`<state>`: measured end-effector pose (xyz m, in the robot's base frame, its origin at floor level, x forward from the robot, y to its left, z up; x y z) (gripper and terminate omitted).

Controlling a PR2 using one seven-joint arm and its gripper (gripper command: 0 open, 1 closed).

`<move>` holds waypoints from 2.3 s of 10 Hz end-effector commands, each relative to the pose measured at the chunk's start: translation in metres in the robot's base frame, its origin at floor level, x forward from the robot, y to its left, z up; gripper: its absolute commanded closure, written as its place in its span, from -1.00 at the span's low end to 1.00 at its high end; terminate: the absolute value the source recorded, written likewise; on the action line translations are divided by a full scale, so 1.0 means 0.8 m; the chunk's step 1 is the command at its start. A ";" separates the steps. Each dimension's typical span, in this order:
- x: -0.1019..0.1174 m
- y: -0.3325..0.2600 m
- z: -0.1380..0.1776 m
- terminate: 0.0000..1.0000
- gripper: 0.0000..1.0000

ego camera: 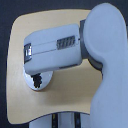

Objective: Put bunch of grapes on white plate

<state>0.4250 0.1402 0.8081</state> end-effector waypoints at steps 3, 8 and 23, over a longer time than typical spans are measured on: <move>0.022 0.023 -0.085 -1.00 1.00; 0.032 0.014 -0.100 -1.00 1.00; 0.029 0.015 -0.072 -1.00 -1.00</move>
<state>0.4461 0.1528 0.7357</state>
